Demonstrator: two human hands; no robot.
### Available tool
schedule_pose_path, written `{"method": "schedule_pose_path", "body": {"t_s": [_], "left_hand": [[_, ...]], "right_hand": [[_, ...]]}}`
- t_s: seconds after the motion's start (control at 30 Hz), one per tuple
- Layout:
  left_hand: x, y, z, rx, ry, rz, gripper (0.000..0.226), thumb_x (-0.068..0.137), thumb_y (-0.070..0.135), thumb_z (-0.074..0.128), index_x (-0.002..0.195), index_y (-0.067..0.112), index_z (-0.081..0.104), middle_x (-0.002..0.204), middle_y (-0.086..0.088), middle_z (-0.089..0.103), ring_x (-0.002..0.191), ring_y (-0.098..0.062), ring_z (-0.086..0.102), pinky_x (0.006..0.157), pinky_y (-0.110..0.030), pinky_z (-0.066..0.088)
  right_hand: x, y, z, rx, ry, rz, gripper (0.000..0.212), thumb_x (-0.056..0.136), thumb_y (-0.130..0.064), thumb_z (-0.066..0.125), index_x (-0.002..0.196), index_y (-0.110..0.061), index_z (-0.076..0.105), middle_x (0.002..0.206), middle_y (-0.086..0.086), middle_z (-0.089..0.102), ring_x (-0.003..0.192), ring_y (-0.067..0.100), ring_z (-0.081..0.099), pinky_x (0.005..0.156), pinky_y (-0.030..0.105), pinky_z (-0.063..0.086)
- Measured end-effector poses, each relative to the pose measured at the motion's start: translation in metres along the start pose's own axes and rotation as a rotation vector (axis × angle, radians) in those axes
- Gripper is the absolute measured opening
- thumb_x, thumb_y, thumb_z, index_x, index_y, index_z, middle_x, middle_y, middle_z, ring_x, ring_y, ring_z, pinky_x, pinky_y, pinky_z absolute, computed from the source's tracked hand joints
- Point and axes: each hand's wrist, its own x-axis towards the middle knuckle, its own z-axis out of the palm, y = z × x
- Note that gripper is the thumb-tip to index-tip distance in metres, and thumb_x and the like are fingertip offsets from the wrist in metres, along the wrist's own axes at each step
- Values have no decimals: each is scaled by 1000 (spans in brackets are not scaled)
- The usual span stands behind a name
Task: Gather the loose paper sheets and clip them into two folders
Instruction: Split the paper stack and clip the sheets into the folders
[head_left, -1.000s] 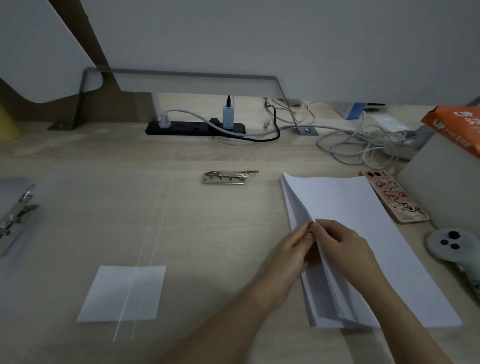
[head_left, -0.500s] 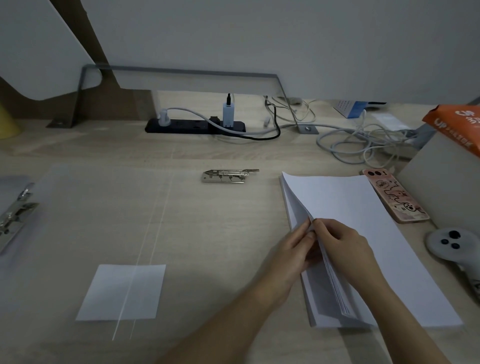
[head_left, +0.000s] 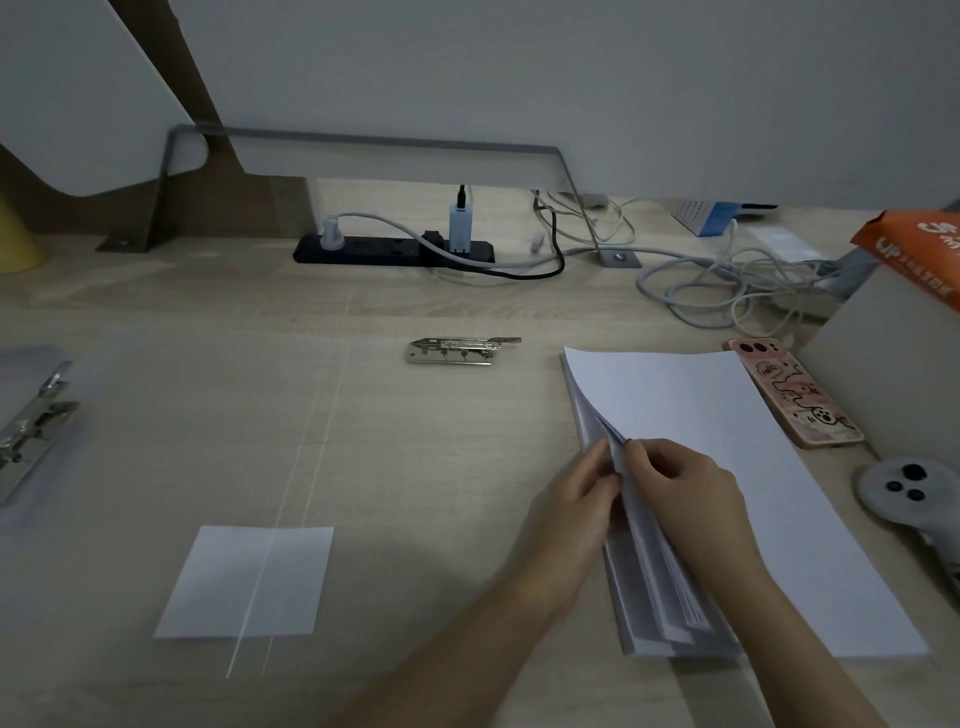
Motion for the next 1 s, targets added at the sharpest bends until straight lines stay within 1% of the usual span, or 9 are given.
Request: {"method": "schedule_pose_path", "body": {"t_s": [0.07, 0.17, 0.27, 0.4, 0.6, 0.73, 0.83, 0.9, 1.0], "left_hand": [[-4, 0, 1, 139, 170, 83, 46, 87, 19, 42, 93, 62, 57, 98, 31, 62, 93, 13, 57, 84, -13, 46], [-6, 6, 6, 131, 206, 69, 42, 94, 9, 40, 129, 29, 50, 123, 19, 52, 111, 5, 50, 86, -1, 40], [4, 13, 10, -66, -16, -174, 27, 99, 20, 36, 110, 22, 60, 109, 7, 65, 104, -5, 59, 90, -13, 47], [21, 11, 8, -70, -65, -401, 46, 92, 43, 42, 120, 11, 59, 109, -7, 68, 103, -19, 64, 82, -30, 53], [27, 16, 15, 335, 95, -255, 51, 70, 25, 38, 117, 16, 56, 114, -9, 64, 102, -29, 62, 84, -34, 52], [8, 23, -6, 294, 94, -134, 42, 77, 22, 42, 118, 23, 52, 116, 3, 63, 103, -18, 61, 86, -28, 50], [-10, 33, -37, 140, 50, -55, 35, 93, 5, 41, 122, 20, 51, 121, 3, 62, 109, -14, 60, 95, -30, 47], [-23, 36, -61, 97, 62, -48, 34, 94, 4, 42, 119, 24, 54, 120, 3, 64, 111, -15, 61, 99, -38, 46], [-37, 35, -94, 88, 131, -77, 29, 95, 4, 42, 105, 27, 57, 116, 2, 66, 110, -20, 62, 99, -45, 46]], "right_hand": [[-1, -2, 1, -13, 35, 4, 23, 92, -28, 48, 73, -22, 60, 64, -7, 61, 59, 8, 54, 53, 18, 38], [-3, -4, 3, -19, 52, 8, 25, 92, -28, 49, 73, -20, 64, 66, -3, 65, 62, 12, 58, 55, 22, 40], [-3, -4, 3, 5, 41, 31, 24, 91, -31, 48, 77, -23, 66, 71, -7, 68, 70, 8, 62, 58, 19, 42], [-4, -3, 2, -44, -11, 57, 33, 95, -36, 42, 76, -19, 63, 67, -6, 62, 66, 11, 58, 56, 20, 38], [-7, 5, -20, 65, -15, 115, 32, 96, -27, 44, 123, -19, 59, 122, 2, 62, 107, 17, 56, 87, 25, 38], [-7, 17, -50, 132, 165, 229, 39, 93, -26, 47, 132, -20, 48, 123, 7, 55, 118, 31, 52, 96, 45, 39], [-3, 19, -62, 219, 215, 286, 42, 93, -25, 49, 134, -16, 47, 132, 5, 53, 122, 28, 49, 100, 44, 37], [-1, 9, -58, 299, 203, 276, 35, 93, -24, 49, 127, -18, 53, 124, -1, 58, 112, 19, 54, 98, 36, 41], [-4, -16, -39, 363, 112, 222, 16, 94, -16, 46, 98, -16, 61, 84, -1, 63, 74, 12, 55, 68, 26, 42]]}}
